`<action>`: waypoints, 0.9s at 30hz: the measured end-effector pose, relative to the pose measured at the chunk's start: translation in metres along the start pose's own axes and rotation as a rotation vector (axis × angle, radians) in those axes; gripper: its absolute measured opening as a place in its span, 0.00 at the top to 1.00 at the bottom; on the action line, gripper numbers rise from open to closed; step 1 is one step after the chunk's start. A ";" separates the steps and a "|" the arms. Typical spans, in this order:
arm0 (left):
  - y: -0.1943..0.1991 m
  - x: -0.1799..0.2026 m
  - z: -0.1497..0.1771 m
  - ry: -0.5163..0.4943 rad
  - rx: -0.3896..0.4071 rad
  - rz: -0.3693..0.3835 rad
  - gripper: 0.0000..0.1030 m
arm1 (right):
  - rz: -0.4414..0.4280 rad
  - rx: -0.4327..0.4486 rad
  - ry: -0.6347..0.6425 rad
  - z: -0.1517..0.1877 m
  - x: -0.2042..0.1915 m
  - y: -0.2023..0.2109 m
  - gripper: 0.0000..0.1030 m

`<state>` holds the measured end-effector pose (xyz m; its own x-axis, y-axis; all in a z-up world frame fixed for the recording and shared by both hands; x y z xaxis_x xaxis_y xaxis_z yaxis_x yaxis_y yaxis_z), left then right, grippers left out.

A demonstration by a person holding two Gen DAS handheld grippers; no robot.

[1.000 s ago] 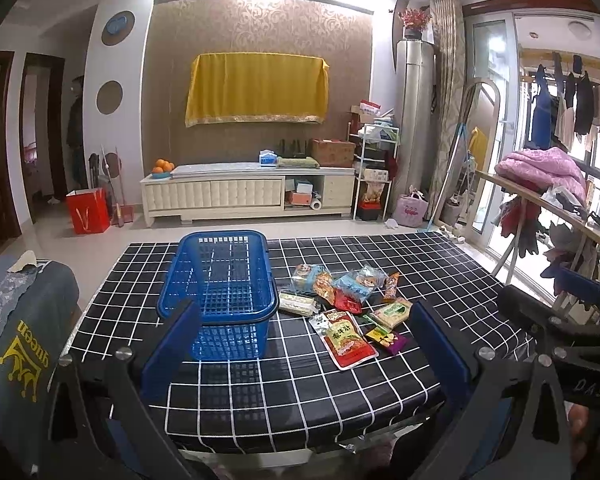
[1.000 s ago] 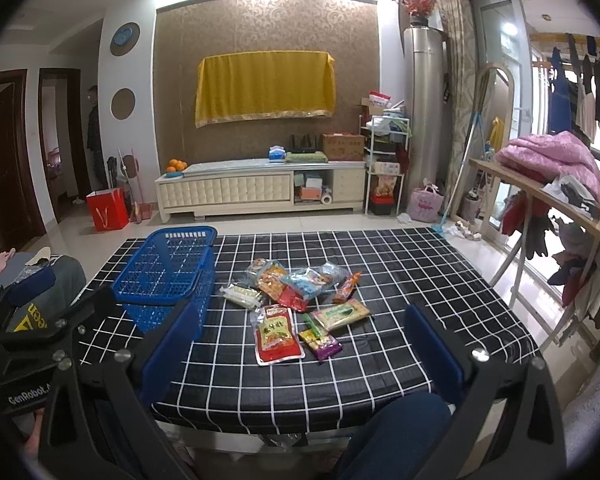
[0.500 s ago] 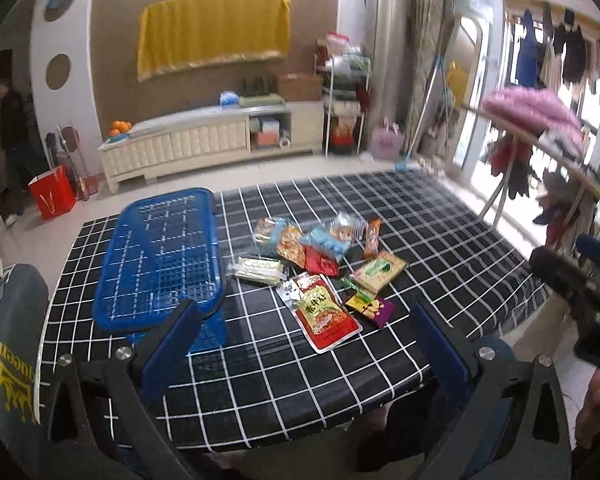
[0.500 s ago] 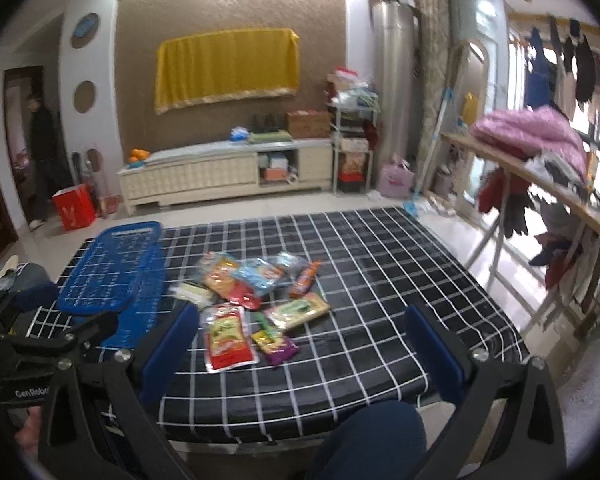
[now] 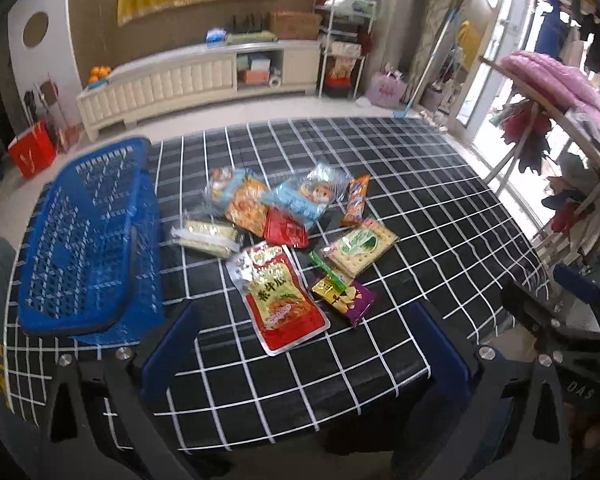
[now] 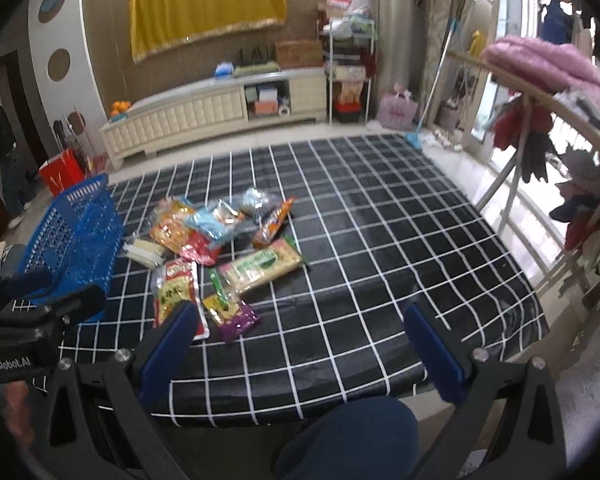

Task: Organize snacks
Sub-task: 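Reach the left tool to the red-and-yellow tripe bag while the right tool reaches the cracker packet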

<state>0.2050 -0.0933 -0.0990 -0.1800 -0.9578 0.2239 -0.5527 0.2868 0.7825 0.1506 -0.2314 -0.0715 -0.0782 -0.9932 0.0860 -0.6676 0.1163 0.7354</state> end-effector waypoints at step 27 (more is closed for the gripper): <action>-0.167 -0.063 -0.007 0.228 -0.330 -0.108 0.01 | -0.154 -0.211 0.151 -0.023 -0.044 -0.149 0.00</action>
<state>0.3141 -0.0811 -0.2401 0.0701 -0.9721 0.2240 -0.2611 0.1988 0.9446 0.2707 -0.2050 -0.1689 0.1331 -0.9898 0.0501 -0.4932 -0.0223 0.8696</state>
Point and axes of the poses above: each gripper's, at about its wrist camera, not at the fingertips, and y roughly against the way its jaws point, x to its right, z to its underside, the point moved 1 cm from there along -y, roughly the way its jaws point, and after that the axes turned 9 degrees about z, right-handed, at the moved point
